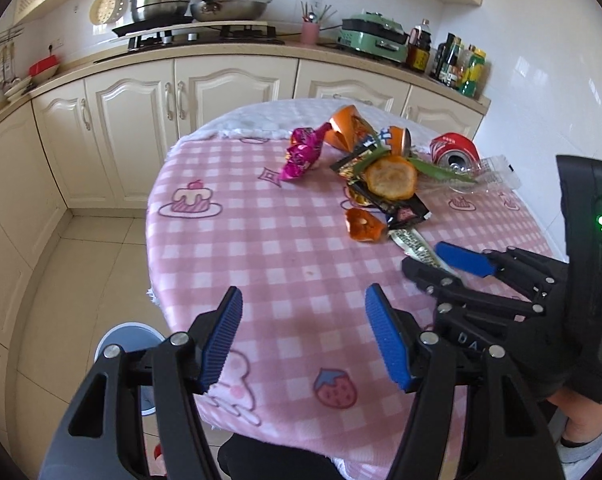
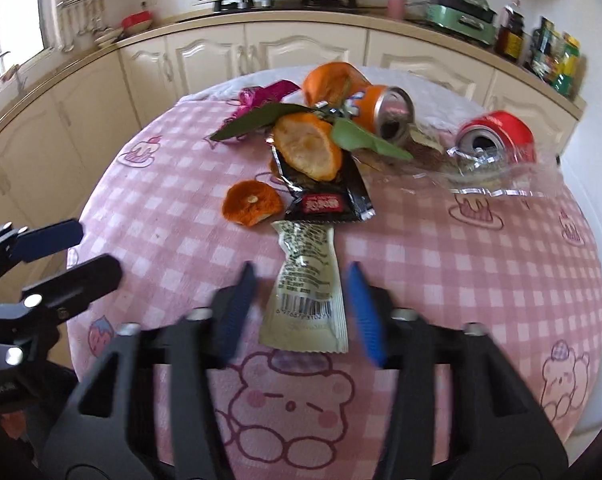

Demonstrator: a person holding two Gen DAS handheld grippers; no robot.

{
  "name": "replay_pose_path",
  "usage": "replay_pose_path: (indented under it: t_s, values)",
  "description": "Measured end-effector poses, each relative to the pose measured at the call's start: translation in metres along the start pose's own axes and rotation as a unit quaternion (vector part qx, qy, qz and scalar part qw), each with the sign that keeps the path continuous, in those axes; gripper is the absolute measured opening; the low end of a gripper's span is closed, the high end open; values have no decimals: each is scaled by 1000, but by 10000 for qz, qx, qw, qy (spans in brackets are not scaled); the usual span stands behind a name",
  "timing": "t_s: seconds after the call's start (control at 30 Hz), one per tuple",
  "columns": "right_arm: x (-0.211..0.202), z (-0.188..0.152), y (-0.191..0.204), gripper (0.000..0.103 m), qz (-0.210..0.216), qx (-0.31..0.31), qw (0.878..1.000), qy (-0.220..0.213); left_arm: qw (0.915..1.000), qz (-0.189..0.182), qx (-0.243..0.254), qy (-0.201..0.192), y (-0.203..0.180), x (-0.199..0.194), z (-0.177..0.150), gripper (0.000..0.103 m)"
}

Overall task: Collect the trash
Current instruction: 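Grasp the orange peel with the left tool while the right tool grasps the striped wrapper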

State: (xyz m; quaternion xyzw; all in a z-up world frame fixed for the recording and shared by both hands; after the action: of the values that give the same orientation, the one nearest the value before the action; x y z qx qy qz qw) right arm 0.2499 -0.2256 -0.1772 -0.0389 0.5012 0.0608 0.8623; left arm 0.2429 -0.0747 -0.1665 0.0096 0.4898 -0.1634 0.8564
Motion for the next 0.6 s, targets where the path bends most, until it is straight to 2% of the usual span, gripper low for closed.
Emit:
replay_pose_path:
  t_s: [0.1, 0.2, 0.37, 0.6]
  values:
    - [-6, -5, -4, 22, 108, 20, 9998, -154, 10000, 19, 69, 35, -6, 3, 4, 63]
    - [-16, -11, -18, 13, 169, 294, 9984, -460, 9999, 10, 140, 72, -11, 8, 10, 63]
    - [-26, -12, -34, 12, 119, 582, 9954, -745, 9992, -45, 343, 210, -27, 24, 24, 63]
    - [-28, -9, -43, 12, 262, 762, 9928, -891, 9973, 17, 571, 464, -45, 54, 46, 63]
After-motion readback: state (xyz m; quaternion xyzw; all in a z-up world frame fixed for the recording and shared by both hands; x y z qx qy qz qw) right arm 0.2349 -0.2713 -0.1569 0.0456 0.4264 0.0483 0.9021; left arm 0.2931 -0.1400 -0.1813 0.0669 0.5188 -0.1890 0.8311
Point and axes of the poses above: each gripper's, at about its wrist camera, not at the fingertips, and x roughly the way its jaws point, y to its left, z to its top, the point moved 2 cm from there along x, roughly the way its jaws point, and after that the axes turned 12 degrees about y, right-handed, at the moved point
